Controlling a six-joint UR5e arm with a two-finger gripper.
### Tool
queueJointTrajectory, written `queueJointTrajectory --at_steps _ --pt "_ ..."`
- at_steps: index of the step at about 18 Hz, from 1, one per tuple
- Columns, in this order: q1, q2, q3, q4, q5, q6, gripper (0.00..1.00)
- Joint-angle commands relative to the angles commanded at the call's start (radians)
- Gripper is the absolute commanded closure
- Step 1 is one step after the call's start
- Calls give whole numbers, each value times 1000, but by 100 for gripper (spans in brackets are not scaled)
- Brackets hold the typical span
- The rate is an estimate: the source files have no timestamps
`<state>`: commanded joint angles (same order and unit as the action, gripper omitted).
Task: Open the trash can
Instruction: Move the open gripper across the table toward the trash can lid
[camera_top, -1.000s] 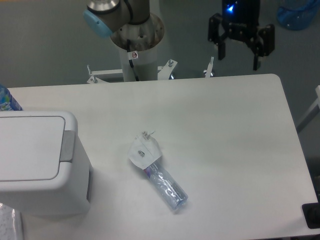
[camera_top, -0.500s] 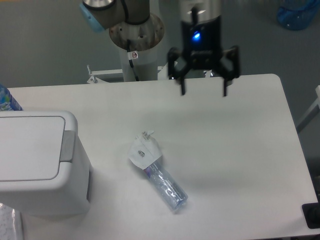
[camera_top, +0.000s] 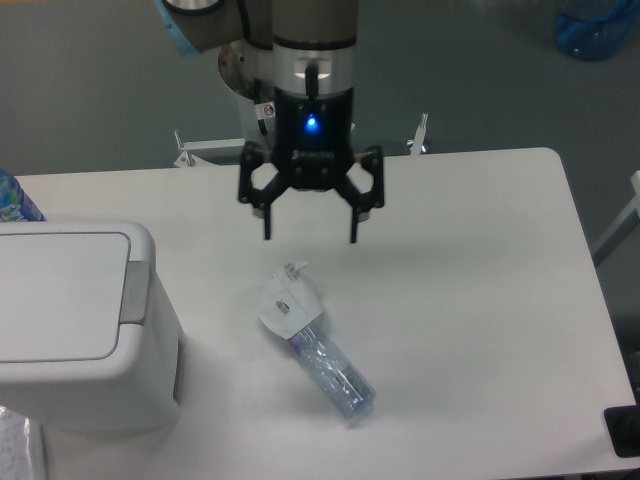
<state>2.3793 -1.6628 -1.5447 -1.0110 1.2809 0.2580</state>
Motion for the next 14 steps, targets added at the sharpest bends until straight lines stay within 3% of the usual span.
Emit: queueJointTrajectory --at_steps 10,14 --pt "-89 -57 0 78 0 -112 0" --pt "-106 -61 -5 78 2 -123 0"
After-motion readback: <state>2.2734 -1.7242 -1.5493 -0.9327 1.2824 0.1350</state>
